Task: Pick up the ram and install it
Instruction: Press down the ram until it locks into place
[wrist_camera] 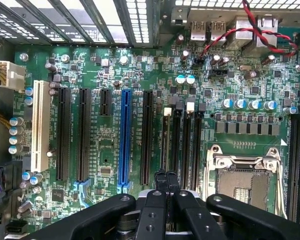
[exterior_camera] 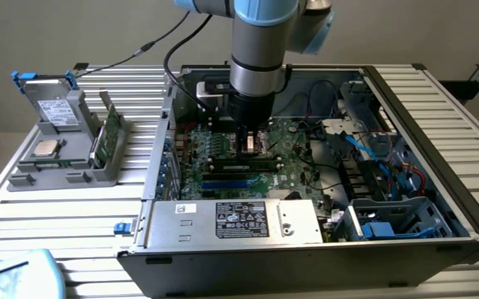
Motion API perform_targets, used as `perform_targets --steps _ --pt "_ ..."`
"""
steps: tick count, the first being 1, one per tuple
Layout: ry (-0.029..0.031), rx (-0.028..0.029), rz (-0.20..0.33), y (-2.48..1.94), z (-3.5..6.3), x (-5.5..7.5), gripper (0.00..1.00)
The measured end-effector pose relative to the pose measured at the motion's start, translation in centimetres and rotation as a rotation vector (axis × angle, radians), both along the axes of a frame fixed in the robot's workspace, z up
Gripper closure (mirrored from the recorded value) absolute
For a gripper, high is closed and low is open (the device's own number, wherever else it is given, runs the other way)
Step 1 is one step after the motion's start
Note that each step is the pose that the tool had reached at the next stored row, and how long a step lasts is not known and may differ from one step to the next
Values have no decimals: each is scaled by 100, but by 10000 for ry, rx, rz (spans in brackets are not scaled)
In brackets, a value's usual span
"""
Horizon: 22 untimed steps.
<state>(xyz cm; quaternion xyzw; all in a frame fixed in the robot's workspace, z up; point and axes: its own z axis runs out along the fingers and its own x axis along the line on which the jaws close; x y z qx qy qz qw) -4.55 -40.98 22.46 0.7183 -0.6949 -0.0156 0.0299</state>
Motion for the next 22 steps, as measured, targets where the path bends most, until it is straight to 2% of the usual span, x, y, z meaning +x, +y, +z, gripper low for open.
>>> perform_targets --steps 2,4,6,16,22 --pt "-1 1 0 0 -1 0 89" --pt "-18 31 0 4 23 2 89" --pt "-4 9 1 2 68 1 89" --pt "4 20 1 0 80 75 89" --pt "14 19 0 0 129 89 89"
